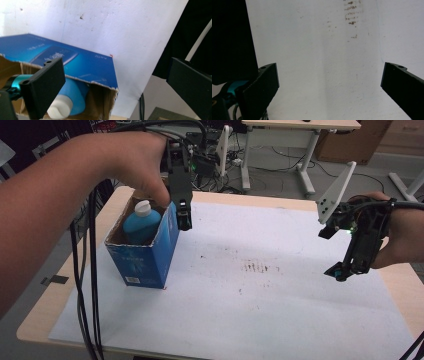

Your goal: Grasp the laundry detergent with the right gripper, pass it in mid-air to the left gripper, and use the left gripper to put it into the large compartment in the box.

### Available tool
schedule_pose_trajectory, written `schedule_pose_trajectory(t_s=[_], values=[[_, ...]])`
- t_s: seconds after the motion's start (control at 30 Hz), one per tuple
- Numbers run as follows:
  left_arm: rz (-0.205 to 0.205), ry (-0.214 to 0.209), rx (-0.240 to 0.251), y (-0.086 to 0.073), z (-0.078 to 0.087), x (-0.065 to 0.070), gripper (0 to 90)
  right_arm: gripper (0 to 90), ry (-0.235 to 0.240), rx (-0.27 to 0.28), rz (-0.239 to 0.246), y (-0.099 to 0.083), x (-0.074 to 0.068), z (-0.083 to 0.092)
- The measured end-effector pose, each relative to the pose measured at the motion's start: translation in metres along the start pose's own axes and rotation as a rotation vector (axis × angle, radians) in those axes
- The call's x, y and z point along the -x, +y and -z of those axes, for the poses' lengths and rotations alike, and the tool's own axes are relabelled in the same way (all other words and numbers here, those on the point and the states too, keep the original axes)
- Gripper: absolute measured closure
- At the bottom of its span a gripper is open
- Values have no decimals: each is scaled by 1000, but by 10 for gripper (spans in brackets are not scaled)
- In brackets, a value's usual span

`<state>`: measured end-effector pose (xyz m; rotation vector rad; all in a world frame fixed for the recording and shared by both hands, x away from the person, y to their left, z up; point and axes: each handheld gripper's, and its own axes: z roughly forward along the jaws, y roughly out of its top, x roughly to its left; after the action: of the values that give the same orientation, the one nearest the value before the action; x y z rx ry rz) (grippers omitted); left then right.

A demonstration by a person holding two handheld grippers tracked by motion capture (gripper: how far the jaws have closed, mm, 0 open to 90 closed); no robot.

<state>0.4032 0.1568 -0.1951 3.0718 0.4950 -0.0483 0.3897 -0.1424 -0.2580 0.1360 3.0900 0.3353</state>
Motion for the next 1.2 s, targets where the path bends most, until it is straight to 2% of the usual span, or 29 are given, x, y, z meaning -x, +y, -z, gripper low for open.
schedule_pose_trajectory(t_s=[0.03, 0.17, 0.23, 0.43, 0.67, 1.2], values=[[-18, -1, 0, 3, -1, 0, 18, 6, 5, -5, -1, 0, 1, 0], [-43, 3, -2, 11, -5, -1, 17, 6, 10, -9, 3, -2, 5, -2], [-69, 4, -1, 15, -7, -1, 17, 6, 12, -15, 4, -4, 7, -4], [-117, -19, 10, 25, -11, 2, 17, 6, 15, -38, 2, -7, 11, -8], [-142, -17, -5, 33, -17, 7, 17, 6, 14, -78, 16, -9, 12, -15], [-155, -27, -8, 36, -23, 6, 17, 6, 24, -77, 26, -6, 16, -19]])
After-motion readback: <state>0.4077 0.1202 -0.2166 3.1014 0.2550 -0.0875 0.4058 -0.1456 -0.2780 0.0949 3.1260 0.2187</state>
